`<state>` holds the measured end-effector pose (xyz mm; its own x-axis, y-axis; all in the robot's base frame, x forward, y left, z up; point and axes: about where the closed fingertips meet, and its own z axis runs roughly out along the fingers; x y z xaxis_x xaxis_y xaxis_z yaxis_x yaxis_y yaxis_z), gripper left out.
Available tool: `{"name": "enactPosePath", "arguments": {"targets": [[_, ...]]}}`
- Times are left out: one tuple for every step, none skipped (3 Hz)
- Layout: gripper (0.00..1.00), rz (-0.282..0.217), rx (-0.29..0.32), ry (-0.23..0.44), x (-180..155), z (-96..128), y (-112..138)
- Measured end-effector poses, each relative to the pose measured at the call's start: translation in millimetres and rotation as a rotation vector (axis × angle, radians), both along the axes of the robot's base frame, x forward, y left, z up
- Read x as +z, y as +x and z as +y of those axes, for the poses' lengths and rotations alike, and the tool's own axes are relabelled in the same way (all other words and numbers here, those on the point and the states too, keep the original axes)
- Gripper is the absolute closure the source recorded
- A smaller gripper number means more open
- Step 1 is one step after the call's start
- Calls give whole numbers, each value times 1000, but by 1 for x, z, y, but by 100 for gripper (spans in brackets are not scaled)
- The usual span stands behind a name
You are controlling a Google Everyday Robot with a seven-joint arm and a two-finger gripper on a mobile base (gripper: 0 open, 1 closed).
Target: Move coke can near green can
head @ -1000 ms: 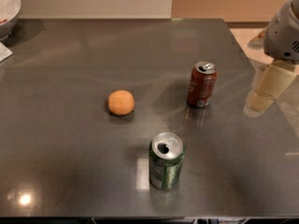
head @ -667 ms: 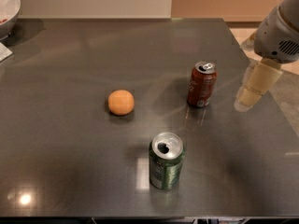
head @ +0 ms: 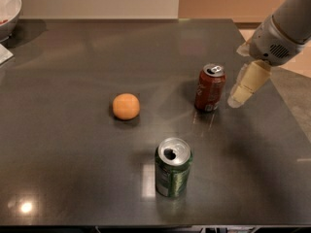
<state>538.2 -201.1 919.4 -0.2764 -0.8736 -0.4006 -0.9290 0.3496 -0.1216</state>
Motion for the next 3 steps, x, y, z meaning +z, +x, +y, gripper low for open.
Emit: {"name": "enactPosePath", "arguments": {"targets": [[0,7,3,48,-9,9,16],[0,15,12,85,-14,19,24],[16,23,27,117,-16,29,26]]}}
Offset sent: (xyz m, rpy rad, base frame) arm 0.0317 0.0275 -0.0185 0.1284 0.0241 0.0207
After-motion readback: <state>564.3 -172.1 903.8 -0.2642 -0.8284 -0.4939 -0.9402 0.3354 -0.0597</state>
